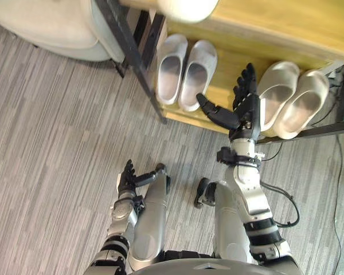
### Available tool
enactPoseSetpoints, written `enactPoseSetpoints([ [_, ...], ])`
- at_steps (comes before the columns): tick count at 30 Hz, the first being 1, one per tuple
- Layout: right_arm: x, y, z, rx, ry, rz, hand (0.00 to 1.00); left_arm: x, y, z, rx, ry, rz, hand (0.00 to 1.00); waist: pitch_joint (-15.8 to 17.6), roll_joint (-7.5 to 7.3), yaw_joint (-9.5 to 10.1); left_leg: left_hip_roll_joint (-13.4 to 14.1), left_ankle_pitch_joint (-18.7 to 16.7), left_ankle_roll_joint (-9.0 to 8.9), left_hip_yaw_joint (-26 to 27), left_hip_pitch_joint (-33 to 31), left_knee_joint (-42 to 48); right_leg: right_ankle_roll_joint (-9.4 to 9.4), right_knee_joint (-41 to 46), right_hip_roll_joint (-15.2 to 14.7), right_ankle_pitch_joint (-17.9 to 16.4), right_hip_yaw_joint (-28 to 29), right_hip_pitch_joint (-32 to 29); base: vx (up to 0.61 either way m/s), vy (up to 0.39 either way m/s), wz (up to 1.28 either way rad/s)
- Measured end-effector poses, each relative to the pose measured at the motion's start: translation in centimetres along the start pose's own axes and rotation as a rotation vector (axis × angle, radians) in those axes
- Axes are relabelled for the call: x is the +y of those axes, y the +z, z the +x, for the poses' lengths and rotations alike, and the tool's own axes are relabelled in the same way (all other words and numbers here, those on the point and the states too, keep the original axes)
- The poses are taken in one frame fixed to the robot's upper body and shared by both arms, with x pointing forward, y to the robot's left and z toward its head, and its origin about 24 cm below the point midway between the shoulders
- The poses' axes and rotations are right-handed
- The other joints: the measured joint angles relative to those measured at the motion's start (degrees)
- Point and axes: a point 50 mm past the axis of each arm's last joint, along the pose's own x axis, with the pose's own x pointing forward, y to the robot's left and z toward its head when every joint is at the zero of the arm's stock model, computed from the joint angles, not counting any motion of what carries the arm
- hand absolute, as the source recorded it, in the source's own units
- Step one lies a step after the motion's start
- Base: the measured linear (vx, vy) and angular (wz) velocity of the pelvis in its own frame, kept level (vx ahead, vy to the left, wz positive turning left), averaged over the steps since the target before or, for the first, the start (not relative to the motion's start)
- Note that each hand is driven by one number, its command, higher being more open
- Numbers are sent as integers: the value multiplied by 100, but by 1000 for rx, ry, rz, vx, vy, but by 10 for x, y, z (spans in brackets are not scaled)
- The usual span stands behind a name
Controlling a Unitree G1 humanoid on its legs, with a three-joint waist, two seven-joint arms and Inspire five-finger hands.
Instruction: Organize the slippers on the shoe rack
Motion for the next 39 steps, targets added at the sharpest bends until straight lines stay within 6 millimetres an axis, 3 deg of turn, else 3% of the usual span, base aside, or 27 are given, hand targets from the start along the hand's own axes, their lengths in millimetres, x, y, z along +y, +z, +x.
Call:
enactPoseSetpoints([
  [6,-8,-36,-38,160,158,-219,100,6,-28,-8,116,-53,157,100,-451,-107,-165,3,379,109,147,1158,-1343,121,-1423,74,484,-18,1108,158,67,-8],
  [11,-28,-86,-85,454,216,-322,100,7,-52,-21,201,-101,237,100,-929,-101,-313,-5,707,178,353,2032,-2401,248,-2571,151,941,67,1931,125,61,-15],
  [15,-46,-115,-131,684,260,-388,100,7,-67,-31,255,-139,309,100,-1243,10,-420,-36,897,179,405,2528,-2970,306,-3168,169,1168,72,2416,74,22,-5],
  [20,-67,-137,-170,893,251,-433,100,3,-80,-40,291,-190,357,100,-1522,201,-447,-31,1119,172,409,2902,-3460,316,-3662,226,1411,70,2784,9,2,0],
  [27,-98,-156,-203,1100,178,-477,100,-1,-85,-45,302,-223,387,100,-1708,241,-473,-29,1355,196,367,3227,-3822,290,-3946,261,1599,36,3062,-72,4,2],
  [31,-108,-162,-207,1158,88,-445,100,-13,-85,-49,276,-318,486,100,-1727,251,-547,-47,1495,208,323,3326,-4020,296,-4129,266,1746,10,3173,-59,18,6],
  [35,-110,-163,-211,1182,40,-412,100,-47,-79,-61,173,-523,584,100,-1764,263,-547,-81,1549,209,285,3433,-4132,311,-4185,243,1782,-8,3262,-49,24,3],
  [39,-110,-163,-212,1188,20,-396,100,-82,-63,-78,48,-704,573,100,-1811,288,-546,-93,1589,245,255,3450,-4185,309,-4194,237,1778,-46,3274,0,4,5],
])
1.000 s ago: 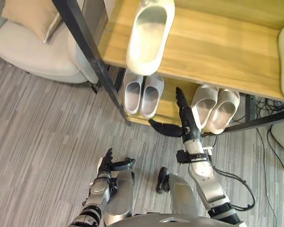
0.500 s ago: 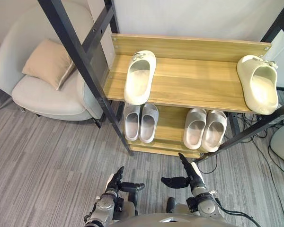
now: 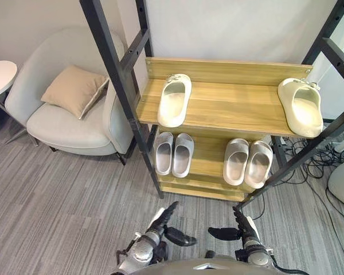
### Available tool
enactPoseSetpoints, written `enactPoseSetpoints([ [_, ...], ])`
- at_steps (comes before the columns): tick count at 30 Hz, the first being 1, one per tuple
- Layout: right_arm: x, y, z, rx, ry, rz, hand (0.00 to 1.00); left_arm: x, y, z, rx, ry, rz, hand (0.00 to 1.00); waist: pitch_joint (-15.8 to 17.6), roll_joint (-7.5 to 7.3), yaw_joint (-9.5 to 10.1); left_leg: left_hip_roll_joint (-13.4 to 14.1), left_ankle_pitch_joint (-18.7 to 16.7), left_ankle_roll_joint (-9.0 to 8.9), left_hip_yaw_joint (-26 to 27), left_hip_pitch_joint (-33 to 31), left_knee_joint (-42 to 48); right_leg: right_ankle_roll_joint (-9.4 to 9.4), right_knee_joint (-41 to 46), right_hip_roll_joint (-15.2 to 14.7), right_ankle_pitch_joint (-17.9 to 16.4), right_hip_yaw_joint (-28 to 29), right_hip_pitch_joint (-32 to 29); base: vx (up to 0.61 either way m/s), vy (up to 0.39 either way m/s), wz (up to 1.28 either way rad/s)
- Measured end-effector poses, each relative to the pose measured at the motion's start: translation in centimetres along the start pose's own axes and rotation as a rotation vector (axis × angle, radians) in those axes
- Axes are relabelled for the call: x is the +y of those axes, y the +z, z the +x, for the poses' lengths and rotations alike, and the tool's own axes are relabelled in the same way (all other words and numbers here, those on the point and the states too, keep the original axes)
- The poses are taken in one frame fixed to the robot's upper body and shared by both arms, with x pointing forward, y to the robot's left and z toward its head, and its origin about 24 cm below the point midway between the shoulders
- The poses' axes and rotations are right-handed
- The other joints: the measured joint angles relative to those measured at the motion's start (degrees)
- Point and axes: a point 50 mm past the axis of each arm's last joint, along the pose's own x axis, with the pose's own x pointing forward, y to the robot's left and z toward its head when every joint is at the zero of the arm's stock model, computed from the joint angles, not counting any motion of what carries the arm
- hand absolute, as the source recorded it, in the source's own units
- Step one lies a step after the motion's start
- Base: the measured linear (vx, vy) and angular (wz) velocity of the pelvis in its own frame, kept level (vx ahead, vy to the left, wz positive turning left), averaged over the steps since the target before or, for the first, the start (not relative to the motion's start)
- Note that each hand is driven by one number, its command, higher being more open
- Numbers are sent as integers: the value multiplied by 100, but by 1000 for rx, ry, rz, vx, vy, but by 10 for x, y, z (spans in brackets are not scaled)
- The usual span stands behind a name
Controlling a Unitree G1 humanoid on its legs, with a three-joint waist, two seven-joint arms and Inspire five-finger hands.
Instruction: Organize the slippers on the shoe rack
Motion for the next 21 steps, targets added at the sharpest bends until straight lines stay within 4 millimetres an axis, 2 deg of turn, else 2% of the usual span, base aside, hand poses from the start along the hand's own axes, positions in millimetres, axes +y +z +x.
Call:
enactPoseSetpoints([
  [4,-1,-3,0,13,-9,0,100,-17,46,-2,-208,-113,-9,100,-30,43,-9,1,6,14,-7,130,-28,-14,-20,5,-34,-23,134,23,-8,2],
  [5,-1,-4,0,19,-11,0,100,-22,65,-5,-293,-147,-27,100,-74,77,-13,0,4,14,-34,161,-53,-11,-21,7,-59,-49,165,27,-17,7],
  [9,-2,-8,0,32,-13,-6,100,-31,103,-12,-458,-209,-69,100,-186,154,-9,1,4,14,-83,161,-72,-15,-26,30,-86,-83,182,29,-22,7],
  [11,-3,-8,0,33,-12,-8,100,-33,130,-15,-561,-251,-60,100,-206,183,-10,1,5,14,-134,177,-72,-17,-48,37,-87,-154,235,10,-22,10],
  [12,-3,-8,0,33,-12,-8,100,-33,133,-15,-574,-254,-57,100,-206,182,-10,1,5,15,-142,185,-72,-17,-54,37,-88,-163,251,1,-21,8],
  [13,-3,-9,-1,35,-11,-11,100,-32,149,-19,-641,-263,-58,100,-230,181,-10,6,1,13,-150,215,-76,-22,-54,17,-108,-166,288,-1,-11,4],
  [14,-3,-9,-1,36,-10,-12,100,-31,154,-20,-660,-263,-60,100,-241,182,-8,7,1,12,-152,212,-76,-23,-40,15,-119,-165,280,-2,-12,4],
  [15,-3,-10,0,42,-9,-13,100,-29,173,-27,-746,-254,-64,100,-270,177,-4,10,-1,11,-159,214,-76,-31,5,13,-153,-166,265,0,0,0],
  [16,-3,-11,0,46,-9,-14,100,-28,180,-30,-781,-253,-69,100,-286,171,-2,12,-2,9,-159,214,-75,-34,12,13,-159,-167,263,0,0,0],
  [17,-3,-12,0,51,-8,-16,100,-25,196,-37,-862,-241,-62,100,-319,157,9,14,-4,7,-161,215,-75,-36,17,15,-166,-168,263,0,0,0],
  [18,-3,-12,0,52,-8,-16,100,-25,199,-38,-876,-240,-61,100,-324,157,9,14,-4,7,-161,215,-75,-36,18,15,-166,-168,264,0,0,0],
  [20,-3,-13,-1,55,-9,-18,100,-17,221,-48,-992,-209,-43,100,-363,139,11,15,-5,7,-160,215,-74,-37,18,16,-167,-167,263,0,0,0],
  [21,-4,-14,-1,61,-10,-21,100,-7,238,-56,-1085,-154,-19,100,-421,118,12,14,-5,7,-160,216,-74,-38,18,16,-168,-166,265,0,0,0],
])
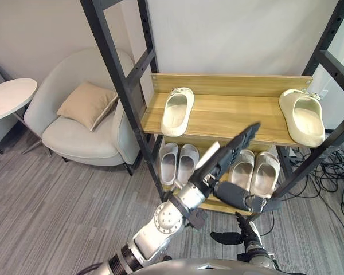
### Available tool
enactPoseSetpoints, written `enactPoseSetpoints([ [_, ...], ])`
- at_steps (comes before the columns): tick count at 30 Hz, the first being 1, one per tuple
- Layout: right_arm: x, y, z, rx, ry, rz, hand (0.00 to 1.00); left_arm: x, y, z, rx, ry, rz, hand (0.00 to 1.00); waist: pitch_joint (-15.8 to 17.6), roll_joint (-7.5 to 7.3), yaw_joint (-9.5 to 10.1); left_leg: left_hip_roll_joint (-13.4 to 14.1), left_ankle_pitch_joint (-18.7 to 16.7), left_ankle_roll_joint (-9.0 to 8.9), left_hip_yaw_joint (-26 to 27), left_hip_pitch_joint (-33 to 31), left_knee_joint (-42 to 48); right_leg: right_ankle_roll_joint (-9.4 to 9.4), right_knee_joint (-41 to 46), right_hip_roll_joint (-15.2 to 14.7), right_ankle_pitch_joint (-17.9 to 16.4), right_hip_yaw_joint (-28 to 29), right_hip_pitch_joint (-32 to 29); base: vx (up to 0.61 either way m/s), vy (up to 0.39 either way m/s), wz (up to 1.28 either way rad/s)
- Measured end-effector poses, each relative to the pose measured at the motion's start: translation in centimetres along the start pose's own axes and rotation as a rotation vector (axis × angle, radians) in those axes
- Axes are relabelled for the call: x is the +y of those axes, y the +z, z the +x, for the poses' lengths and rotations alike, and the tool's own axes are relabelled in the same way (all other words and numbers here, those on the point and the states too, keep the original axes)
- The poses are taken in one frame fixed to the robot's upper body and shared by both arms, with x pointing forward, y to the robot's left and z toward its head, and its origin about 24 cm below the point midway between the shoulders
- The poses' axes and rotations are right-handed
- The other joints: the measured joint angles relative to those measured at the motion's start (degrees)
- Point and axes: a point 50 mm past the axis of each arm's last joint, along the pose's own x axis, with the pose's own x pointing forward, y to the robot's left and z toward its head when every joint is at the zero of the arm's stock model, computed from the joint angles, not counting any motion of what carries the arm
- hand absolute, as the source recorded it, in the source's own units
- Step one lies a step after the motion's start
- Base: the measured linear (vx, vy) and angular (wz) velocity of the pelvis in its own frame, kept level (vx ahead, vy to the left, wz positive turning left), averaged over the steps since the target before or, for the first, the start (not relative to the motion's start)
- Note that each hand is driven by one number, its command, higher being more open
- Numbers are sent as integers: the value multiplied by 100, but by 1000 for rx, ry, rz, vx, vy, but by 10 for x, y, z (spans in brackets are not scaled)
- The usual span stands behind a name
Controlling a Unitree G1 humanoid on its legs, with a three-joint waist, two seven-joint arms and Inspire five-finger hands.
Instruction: Organize the slippers on the shoe rack
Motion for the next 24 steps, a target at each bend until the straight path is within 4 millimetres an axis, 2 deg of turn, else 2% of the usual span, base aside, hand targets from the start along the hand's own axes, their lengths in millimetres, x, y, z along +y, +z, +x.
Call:
enactPoseSetpoints([
  [3,-2,-3,0,9,0,-8,100,13,17,10,-92,57,87,100,-43,-41,-2,-1,0,0,-3,5,3,-2,3,-1,-3,-3,8,0,0,0],
  [8,-4,-9,-3,25,9,-17,100,23,28,17,-155,99,181,100,-73,-84,-8,-11,0,1,-21,19,10,1,21,-12,-8,-15,25,0,0,0],
  [12,-5,-15,-5,40,20,-24,100,33,39,30,-212,89,330,100,-98,-134,-14,-16,1,2,-34,23,9,4,40,-17,-18,-25,24,0,0,0],
  [13,-5,-15,-5,41,25,-25,100,41,43,40,-235,94,416,100,-99,-147,-27,-17,2,3,-35,23,9,4,44,-17,-18,-25,21,0,0,0],
  [16,-4,-14,-5,40,37,-25,100,57,43,51,-227,112,521,100,-106,-156,-48,-17,3,3,-35,22,7,4,45,-17,-19,-25,16,0,0,0],
  [17,-5,-14,-5,39,40,-26,100,70,39,56,-195,129,579,100,-106,-156,-67,-17,3,3,-34,16,4,4,44,-17,-20,-24,8,0,0,0],
  [18,-5,-14,-5,39,41,-26,100,71,39,56,-189,132,587,100,-106,-156,-70,-16,3,3,-35,15,4,4,44,-16,-20,-24,6,0,0,0],
  [24,-4,-14,-5,37,56,-25,100,130,26,56,6,218,827,100,-71,-210,-208,-38,2,3,-30,-40,-20,2,50,-11,-44,-16,-78,0,0,0],
])
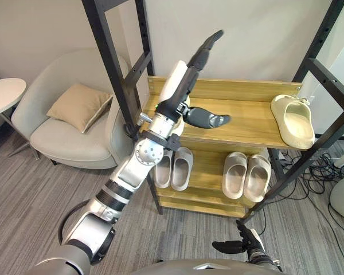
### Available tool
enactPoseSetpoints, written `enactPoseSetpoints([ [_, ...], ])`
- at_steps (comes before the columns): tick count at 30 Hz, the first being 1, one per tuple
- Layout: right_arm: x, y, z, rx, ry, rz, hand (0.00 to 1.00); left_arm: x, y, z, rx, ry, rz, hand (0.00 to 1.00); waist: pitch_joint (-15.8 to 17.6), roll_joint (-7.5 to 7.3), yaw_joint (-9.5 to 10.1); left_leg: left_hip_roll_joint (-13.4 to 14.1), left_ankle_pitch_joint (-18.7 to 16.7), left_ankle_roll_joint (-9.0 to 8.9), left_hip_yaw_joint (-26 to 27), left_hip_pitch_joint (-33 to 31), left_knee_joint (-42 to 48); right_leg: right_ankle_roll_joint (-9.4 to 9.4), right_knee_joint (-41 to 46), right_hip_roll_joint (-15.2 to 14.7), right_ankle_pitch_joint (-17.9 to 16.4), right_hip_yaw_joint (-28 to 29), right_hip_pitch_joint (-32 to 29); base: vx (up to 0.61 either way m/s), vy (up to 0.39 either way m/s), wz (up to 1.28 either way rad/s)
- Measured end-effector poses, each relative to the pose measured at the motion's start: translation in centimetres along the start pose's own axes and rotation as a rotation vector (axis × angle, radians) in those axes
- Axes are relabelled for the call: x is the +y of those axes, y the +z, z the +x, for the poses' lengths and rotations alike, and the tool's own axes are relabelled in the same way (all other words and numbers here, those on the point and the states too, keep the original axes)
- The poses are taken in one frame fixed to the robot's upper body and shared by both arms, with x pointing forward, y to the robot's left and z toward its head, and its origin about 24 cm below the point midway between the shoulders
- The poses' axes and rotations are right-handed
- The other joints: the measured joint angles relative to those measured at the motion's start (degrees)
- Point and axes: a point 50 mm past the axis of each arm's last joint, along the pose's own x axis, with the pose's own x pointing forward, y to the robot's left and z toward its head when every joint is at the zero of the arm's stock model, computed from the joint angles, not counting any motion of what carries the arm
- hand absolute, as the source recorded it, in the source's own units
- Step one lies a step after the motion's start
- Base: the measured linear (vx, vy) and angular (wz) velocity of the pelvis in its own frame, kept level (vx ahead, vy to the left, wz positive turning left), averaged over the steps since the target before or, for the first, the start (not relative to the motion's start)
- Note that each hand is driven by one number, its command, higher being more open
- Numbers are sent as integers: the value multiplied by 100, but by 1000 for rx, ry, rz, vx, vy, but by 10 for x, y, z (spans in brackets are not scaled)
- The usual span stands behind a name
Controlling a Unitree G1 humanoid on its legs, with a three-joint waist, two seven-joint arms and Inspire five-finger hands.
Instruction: Organize the slippers on the shoe rack
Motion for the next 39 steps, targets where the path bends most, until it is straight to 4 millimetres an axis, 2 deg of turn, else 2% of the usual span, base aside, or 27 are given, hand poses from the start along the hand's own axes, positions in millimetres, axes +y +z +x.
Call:
enactPoseSetpoints([
  [9,2,6,0,-24,5,8,100,40,-15,13,38,-6,320,100,66,-94,-136,-22,-3,3,13,-76,-5,10,15,-1,-16,30,-100,1,0,-1],
  [18,4,-1,-3,-10,8,16,100,61,-26,10,96,15,469,100,88,-96,-171,-11,-33,7,40,-81,-7,5,2,14,-19,82,-127,1,-2,-2],
  [23,4,1,-3,-20,6,23,100,78,-28,18,110,11,635,100,161,-120,-205,-15,-47,16,87,-81,-7,6,9,12,-18,137,-158,8,-1,-5],
  [27,5,2,-3,-22,6,24,100,81,-31,16,121,6,681,100,187,-125,-210,-16,-52,22,110,-81,-7,5,6,15,-15,171,-177,11,0,-5],
  [30,4,2,-3,-23,5,25,100,84,-45,11,185,-11,731,100,212,-102,-257,-20,-53,20,113,-74,-7,0,-68,19,24,161,-134,0,0,0],
  [39,1,2,-3,-30,-1,21,100,87,-57,6,247,-26,783,100,340,-46,-265,-6,-70,-5,213,-49,-7,0,-152,31,106,265,-119,-5,4,-5],
])
